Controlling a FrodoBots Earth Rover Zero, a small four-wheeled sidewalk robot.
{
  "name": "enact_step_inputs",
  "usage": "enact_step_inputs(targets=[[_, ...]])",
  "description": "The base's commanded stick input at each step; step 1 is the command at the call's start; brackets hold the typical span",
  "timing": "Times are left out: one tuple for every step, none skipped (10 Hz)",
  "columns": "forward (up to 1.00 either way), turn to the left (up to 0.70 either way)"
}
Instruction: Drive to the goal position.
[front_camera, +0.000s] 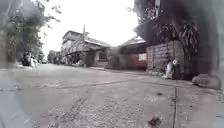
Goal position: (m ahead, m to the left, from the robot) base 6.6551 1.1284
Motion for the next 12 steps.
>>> enact_step_inputs(targets=[[1.0,0.0],[1.0,0.0],[1.0,0.0],[1.0,0.0],[1.0,0.0],[1.0,0.0],[1.0,0.0],[1.0,0.0],[1.0,0.0],[1.0,0.0],[1.0,0.0],[1.0,0.0]])
